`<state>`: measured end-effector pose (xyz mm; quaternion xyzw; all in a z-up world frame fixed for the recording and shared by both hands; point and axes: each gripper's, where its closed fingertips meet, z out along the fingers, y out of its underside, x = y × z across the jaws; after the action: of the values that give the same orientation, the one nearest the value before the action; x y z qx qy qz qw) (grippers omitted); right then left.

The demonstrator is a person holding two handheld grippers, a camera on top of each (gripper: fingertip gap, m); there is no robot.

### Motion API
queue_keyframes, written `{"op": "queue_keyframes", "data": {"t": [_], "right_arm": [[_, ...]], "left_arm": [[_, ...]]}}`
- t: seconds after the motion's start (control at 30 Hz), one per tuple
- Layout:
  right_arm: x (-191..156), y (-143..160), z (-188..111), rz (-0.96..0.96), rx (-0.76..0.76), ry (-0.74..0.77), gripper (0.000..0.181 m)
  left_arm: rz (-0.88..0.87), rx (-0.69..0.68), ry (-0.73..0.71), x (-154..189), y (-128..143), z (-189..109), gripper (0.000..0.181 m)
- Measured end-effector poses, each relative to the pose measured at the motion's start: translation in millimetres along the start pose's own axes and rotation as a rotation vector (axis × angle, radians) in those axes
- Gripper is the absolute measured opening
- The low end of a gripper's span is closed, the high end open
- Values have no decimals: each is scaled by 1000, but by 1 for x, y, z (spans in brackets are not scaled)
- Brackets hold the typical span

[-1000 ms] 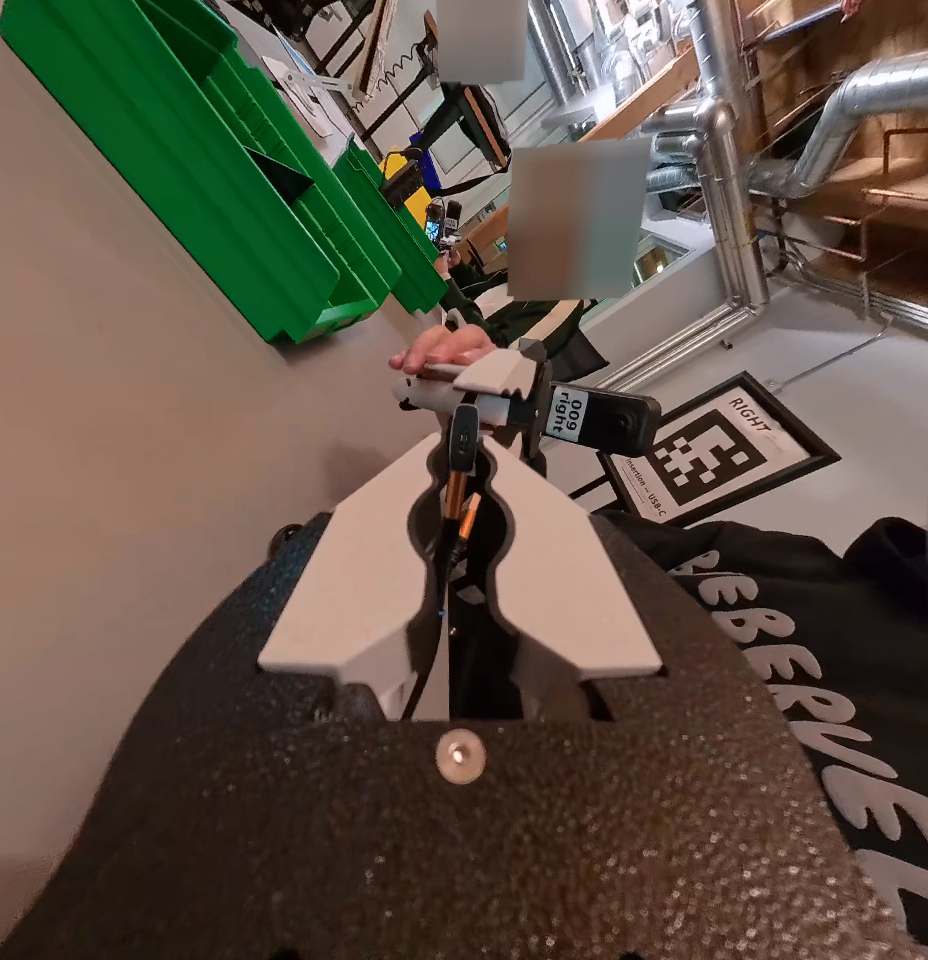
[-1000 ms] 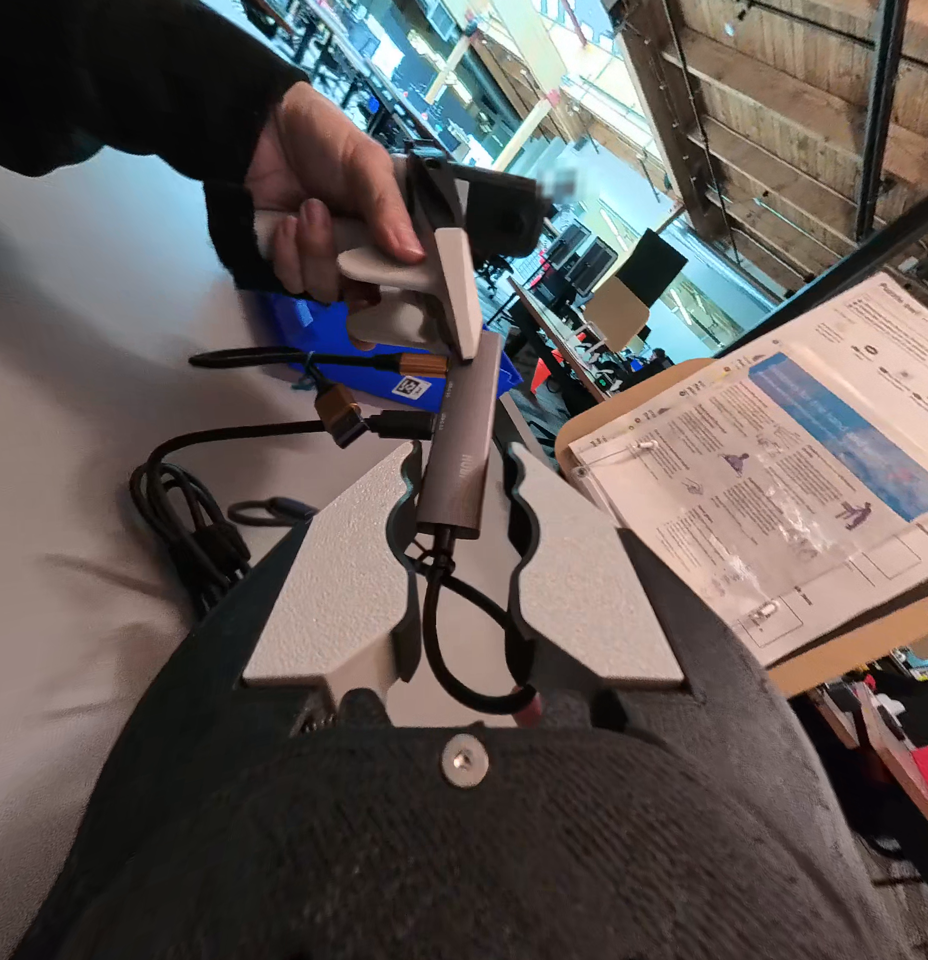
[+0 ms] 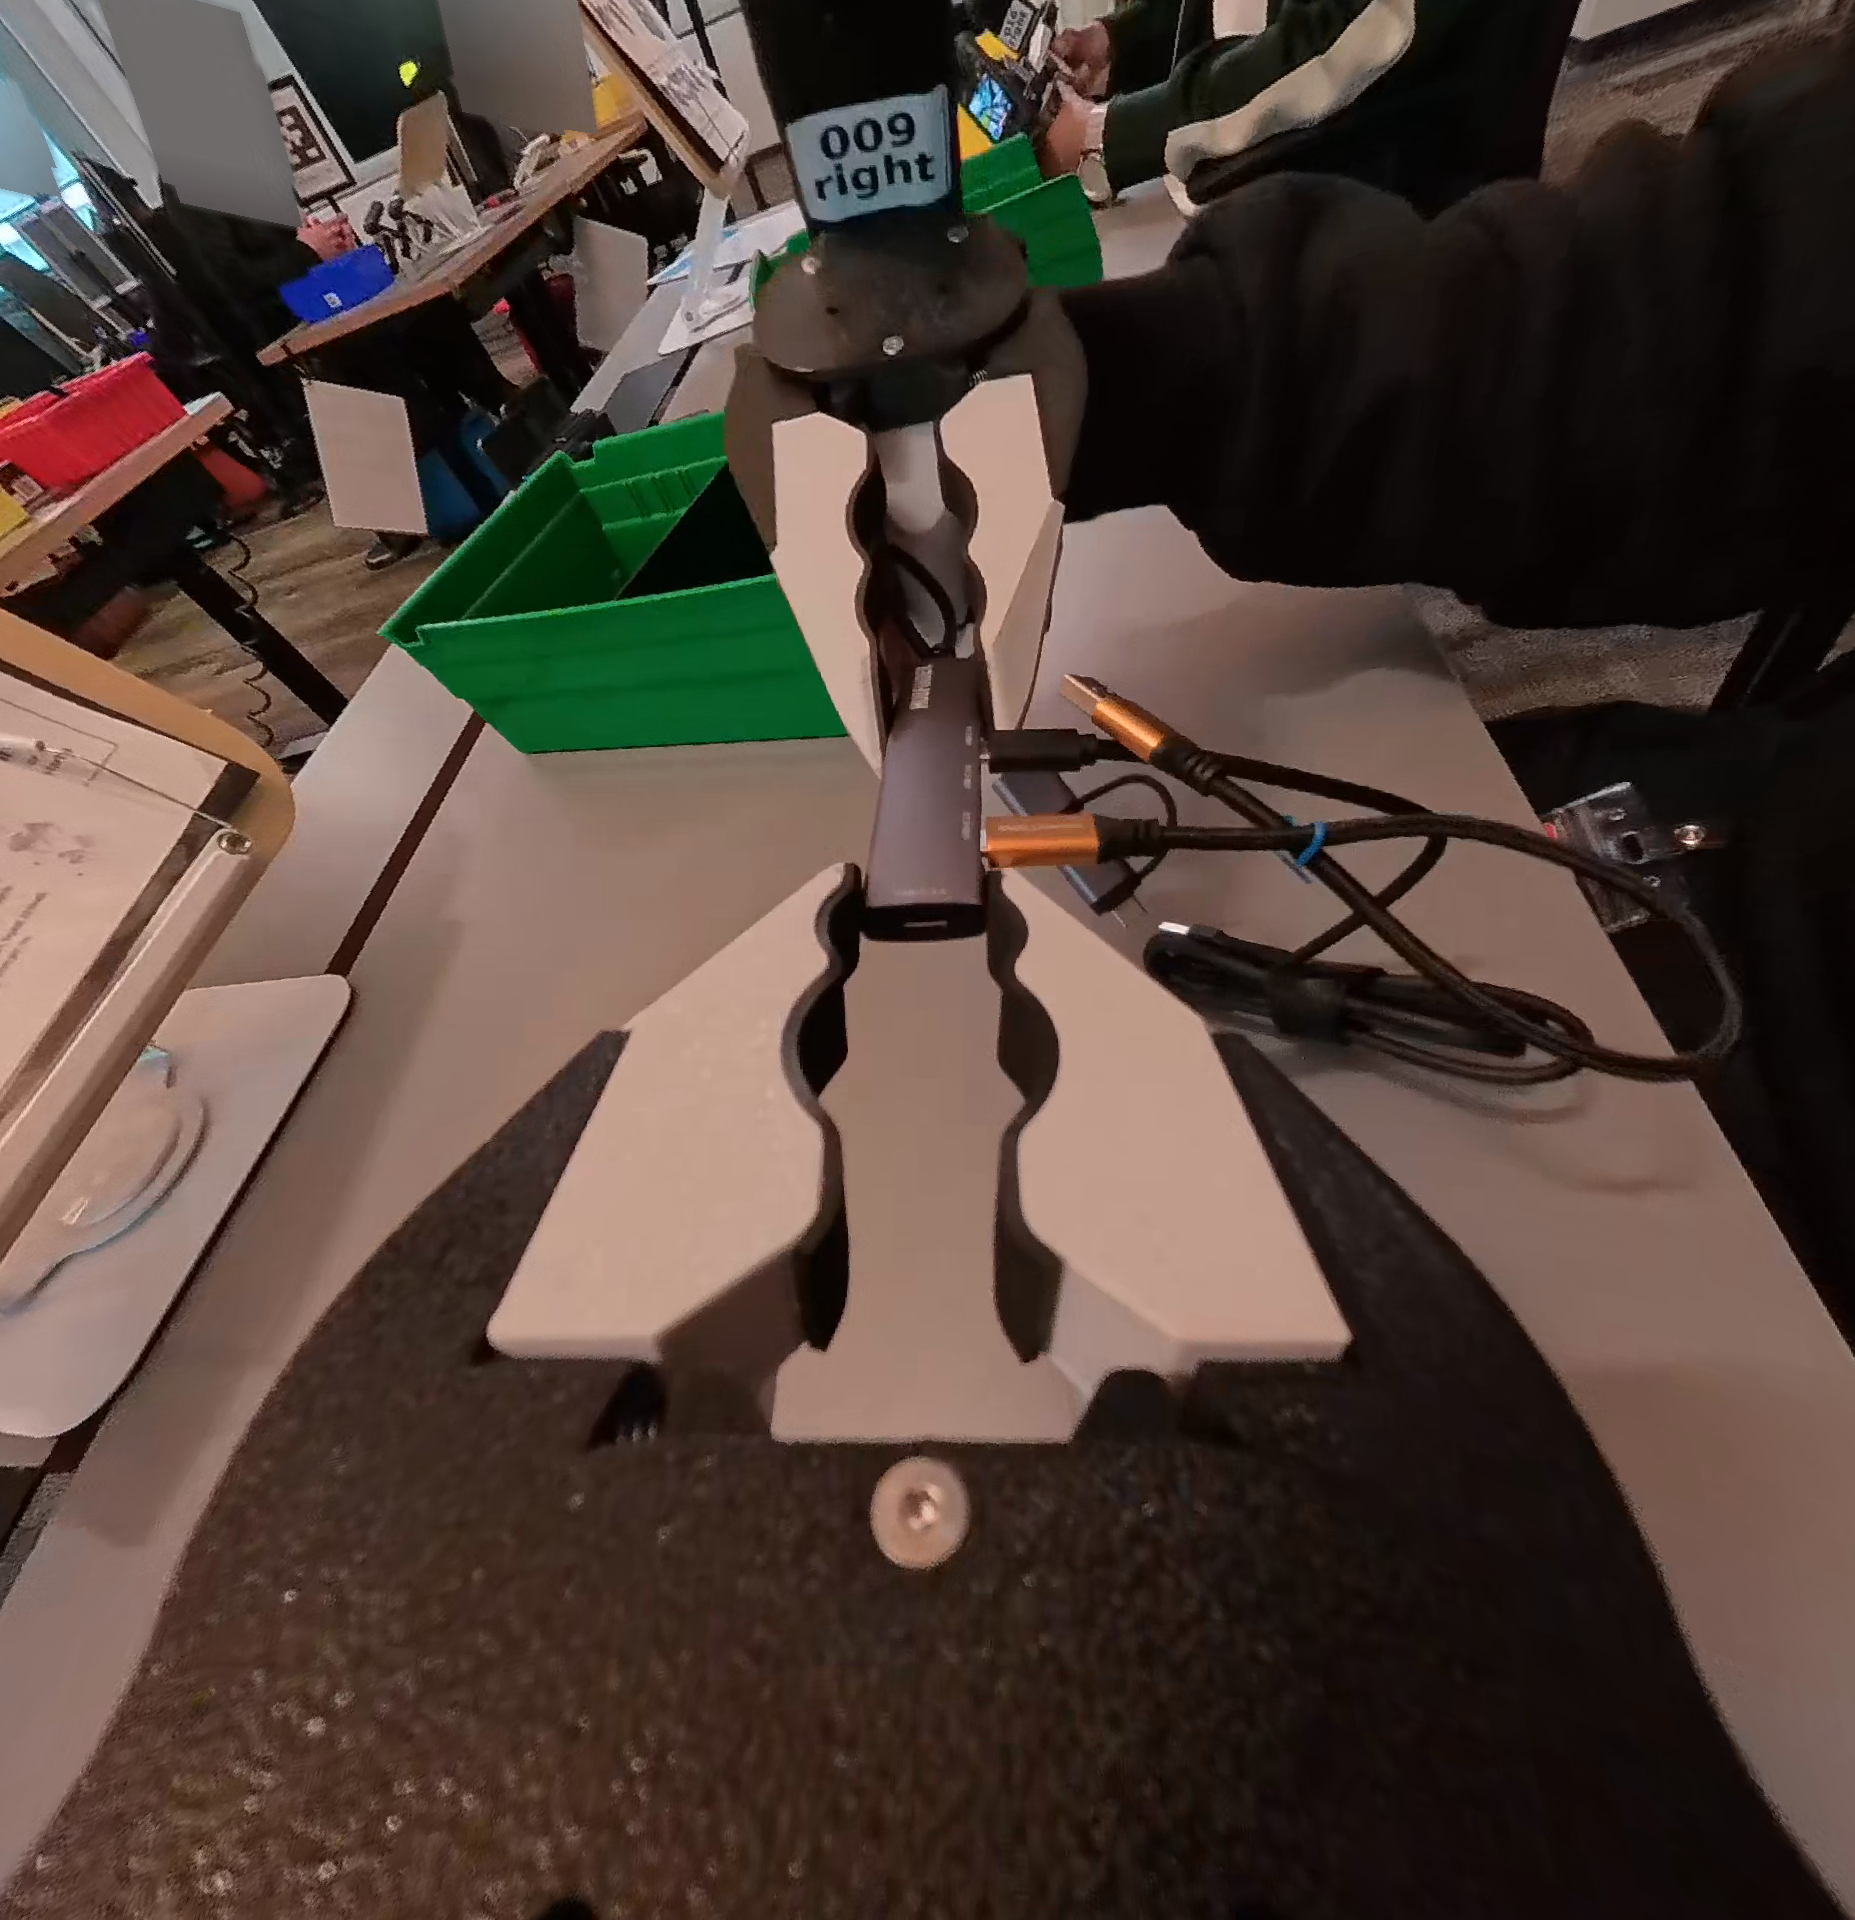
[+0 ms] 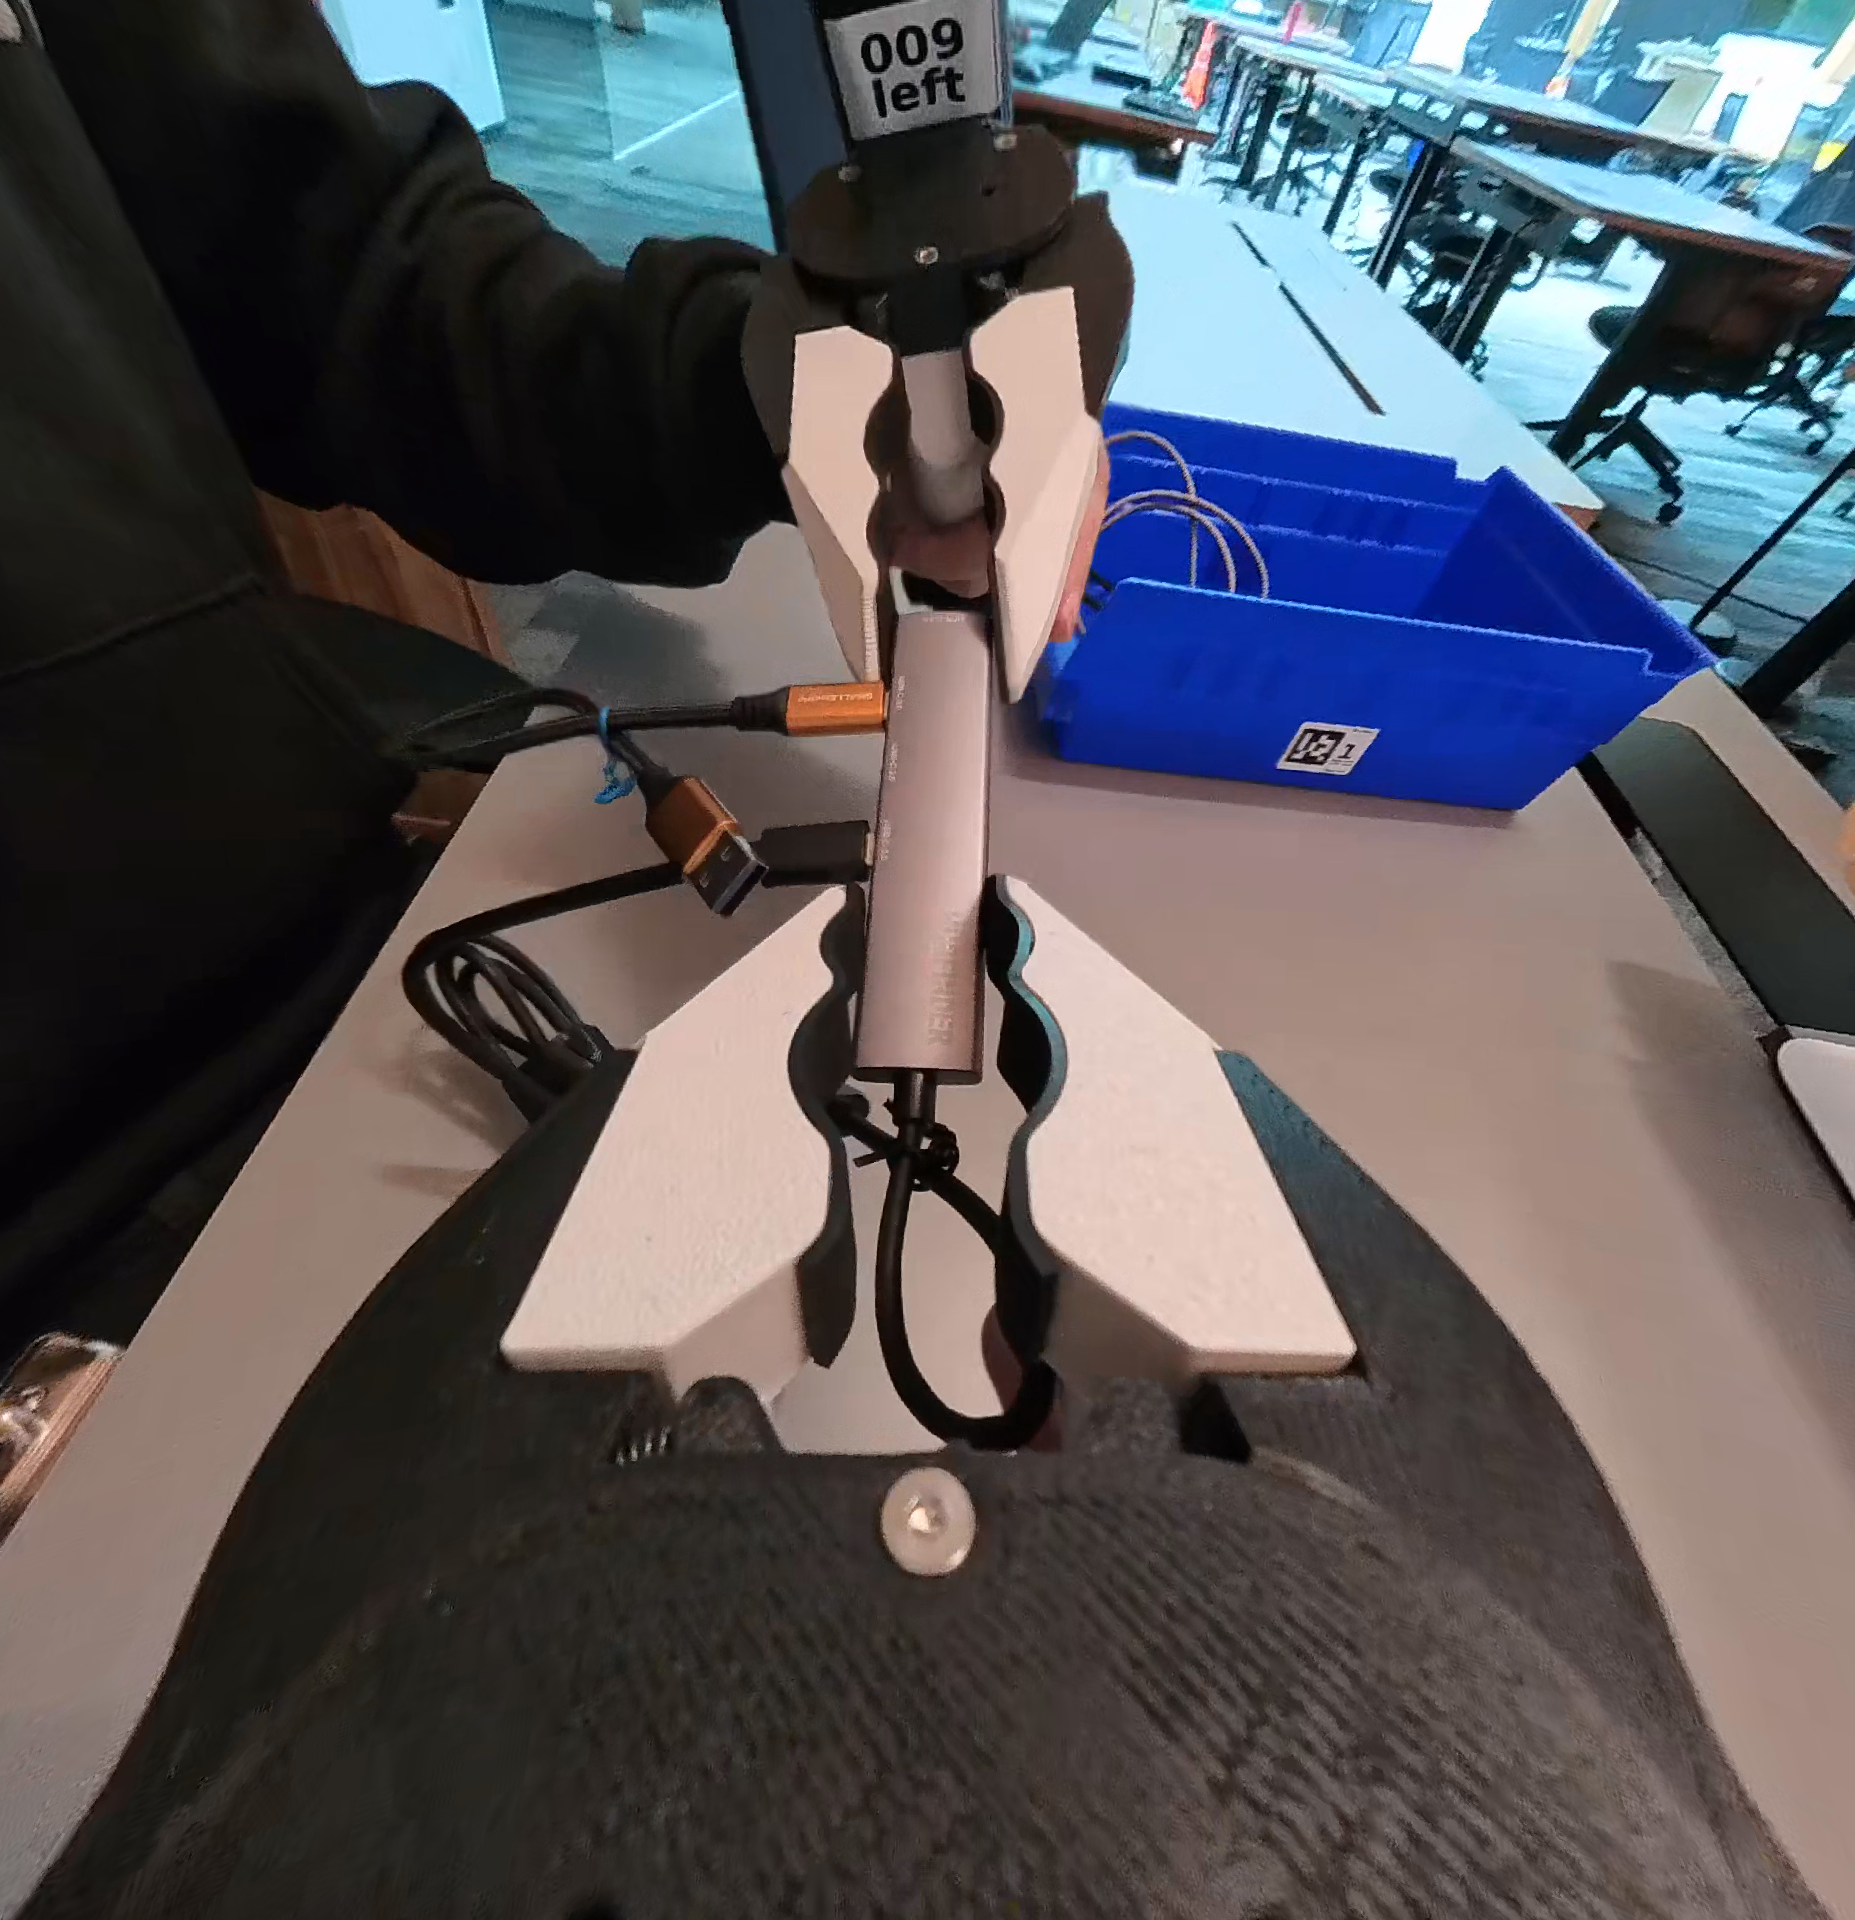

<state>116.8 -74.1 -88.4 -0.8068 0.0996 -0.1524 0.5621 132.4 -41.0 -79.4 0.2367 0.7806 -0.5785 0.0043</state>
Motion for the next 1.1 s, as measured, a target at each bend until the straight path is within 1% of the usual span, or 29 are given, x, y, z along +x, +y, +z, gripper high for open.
{"op": "queue_keyframes", "data": {"t": [0.2, 0.27, 0.3, 0.33, 0.37, 0.4, 0.43, 0.47, 0.53, 0.57, 0.6, 0.63, 0.67, 0.73, 0.8, 0.83, 0.9, 0.93, 0.97, 1.0, 1.1], "right_arm": [[6, 5, -1, 1, -20, -34, 22], [17, 9, -4, -12, -47, -12, 21], [27, 10, -6, 1, -58, 20, 25], [43, 10, -11, 18, -64, 85, 37], [63, 6, -19, 35, -56, 183, 49], [82, -2, -30, 55, -22, 292, 57], [102, -13, -45, 75, 30, 423, 59], [114, -27, -60, 92, 95, 530, 56], [111, -54, -71, 100, 244, 601, 46], [109, -60, -68, 92, 278, 640, 45], [106, -60, -56, 69, 271, 658, 47], [106, -53, -41, 43, 229, 681, 53], [109, -42, -26, 10, 165, 719, 54], [115, -21, 3, -69, 85, 756, 53], [125, -1, 22, -65, 35, 774, 52], [129, 6, 28, -48, 34, 766, 51], [138, 16, 32, -21, 42, 770, 49], [139, 20, 35, -22, 61, 756, 44], [141, 23, 33, -20, 95, 782, 38], [144, 27, 31, -31, 117, 814, 27], [139, 34, 27, -85, 89, 847, 22]], "left_arm": [[3, 6, -61, -4, 5, 5, 21], [-11, -7, -102, -11, 8, 9, 21], [-25, -5, -131, -17, 9, 10, 21], [-44, 2, -165, -24, 9, 12, 21], [-63, 10, -209, -34, 9, 13, 21], [-75, 14, -263, -45, 9, 13, 21], [-80, 16, -332, -58, 9, 13, 21], [-82, 15, -429, -74, 11, 11, 21], [-71, 9, -629, -105, 21, 6, 21], [-93, 39, -705, -117, 25, 4, 21], [-126, 74, -776, -127, 30, 2, 21], [-149, 96, -845, -136, 37, 1, 21], [-163, 116, -900, -143, 43, 1, 21], [-205, 158, -949, -149, 54, 6, 21], [-247, 168, -967, -153, 66, 11, 21], [-247, 160, -964, -153, 69, 13, 21], [-218, 135, -964, -151, 76, 16, 21], [-206, 130, -957, -149, 76, 18, 21], [-188, 124, -956, -148, 75, 18, 21], [-160, 120, -960, -147, 72, 18, 21], [-112, 109, -957, -143, 65, 23, 21]]}}
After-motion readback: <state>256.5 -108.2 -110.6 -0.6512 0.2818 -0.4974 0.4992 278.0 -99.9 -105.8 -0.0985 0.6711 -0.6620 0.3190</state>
